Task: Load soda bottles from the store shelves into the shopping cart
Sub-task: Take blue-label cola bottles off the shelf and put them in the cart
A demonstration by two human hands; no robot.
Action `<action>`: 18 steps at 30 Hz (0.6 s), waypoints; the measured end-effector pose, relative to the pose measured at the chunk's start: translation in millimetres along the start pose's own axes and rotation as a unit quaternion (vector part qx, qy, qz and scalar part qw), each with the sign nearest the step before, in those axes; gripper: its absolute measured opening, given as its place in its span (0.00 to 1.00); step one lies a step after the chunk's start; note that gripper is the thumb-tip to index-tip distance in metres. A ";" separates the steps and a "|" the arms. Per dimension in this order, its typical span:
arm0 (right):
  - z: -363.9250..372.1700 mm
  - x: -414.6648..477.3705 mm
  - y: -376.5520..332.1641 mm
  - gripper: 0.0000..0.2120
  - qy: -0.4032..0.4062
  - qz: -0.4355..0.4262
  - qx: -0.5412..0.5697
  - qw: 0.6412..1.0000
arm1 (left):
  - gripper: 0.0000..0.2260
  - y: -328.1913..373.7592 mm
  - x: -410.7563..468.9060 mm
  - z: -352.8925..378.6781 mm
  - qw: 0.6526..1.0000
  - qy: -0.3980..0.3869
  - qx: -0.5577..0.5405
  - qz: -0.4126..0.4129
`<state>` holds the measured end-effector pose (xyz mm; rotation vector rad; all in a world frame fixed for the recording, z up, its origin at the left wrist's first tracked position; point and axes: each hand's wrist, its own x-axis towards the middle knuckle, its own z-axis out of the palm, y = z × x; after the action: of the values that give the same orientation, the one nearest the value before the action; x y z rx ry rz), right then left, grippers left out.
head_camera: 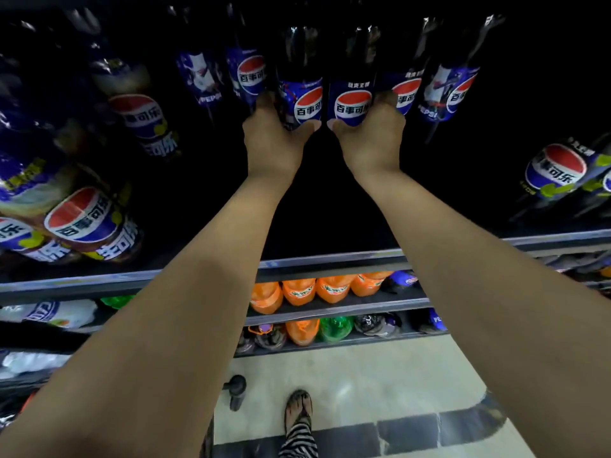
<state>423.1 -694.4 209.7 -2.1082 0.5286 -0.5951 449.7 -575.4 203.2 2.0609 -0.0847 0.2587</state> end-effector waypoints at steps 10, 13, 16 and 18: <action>13.6 -4.0 1.7 0.20 0.090 -0.017 -0.030 0.995 | 0.24 -1.1 6.0 1.1 1.000 -0.002 -0.002 0.007; 13.8 -3.6 -1.8 0.21 0.081 0.002 -0.043 0.996 | 0.23 0.9 6.4 1.0 1.000 -0.008 0.014 0.002; 6.9 -10.5 -7.0 0.23 0.057 0.009 -0.012 0.998 | 0.24 1.5 4.6 -1.7 0.999 -0.034 0.010 0.003; -1.1 -24.1 -8.7 0.26 0.031 -0.002 -0.006 1.000 | 0.24 2.1 -3.8 -7.9 0.999 -0.042 0.004 0.002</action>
<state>404.6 -676.9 212.2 -2.1069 0.5645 -0.6622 444.5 -569.6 207.8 2.0803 -0.1399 0.1766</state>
